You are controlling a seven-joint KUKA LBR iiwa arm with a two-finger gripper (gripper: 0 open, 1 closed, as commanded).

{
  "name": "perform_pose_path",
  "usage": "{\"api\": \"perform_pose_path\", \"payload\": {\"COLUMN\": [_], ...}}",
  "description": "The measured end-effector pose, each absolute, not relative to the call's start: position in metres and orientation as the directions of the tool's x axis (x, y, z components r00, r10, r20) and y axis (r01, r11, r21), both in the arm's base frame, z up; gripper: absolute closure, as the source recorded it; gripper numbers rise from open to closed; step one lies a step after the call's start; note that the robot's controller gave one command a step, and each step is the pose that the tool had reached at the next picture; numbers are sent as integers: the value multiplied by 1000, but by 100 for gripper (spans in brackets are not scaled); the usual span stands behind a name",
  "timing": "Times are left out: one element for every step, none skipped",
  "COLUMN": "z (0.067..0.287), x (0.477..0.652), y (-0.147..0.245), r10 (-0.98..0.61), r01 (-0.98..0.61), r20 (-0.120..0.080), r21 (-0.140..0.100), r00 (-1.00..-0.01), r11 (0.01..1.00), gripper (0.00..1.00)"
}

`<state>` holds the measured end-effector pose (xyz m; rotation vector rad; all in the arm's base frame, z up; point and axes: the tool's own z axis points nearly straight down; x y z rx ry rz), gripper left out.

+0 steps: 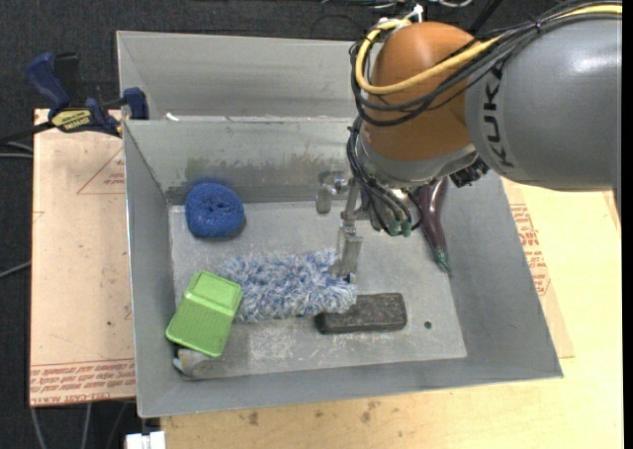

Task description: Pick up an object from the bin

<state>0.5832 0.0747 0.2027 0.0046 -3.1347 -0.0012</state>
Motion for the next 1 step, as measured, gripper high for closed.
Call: {"api": "perform_pose_path", "payload": {"z": [208], "x": [585], "y": [74], "r10": [-2], "r01": [-2], "r20": [-1], "r21": [1], "r00": [-1000], "r11": [1000], "gripper": [0]}}
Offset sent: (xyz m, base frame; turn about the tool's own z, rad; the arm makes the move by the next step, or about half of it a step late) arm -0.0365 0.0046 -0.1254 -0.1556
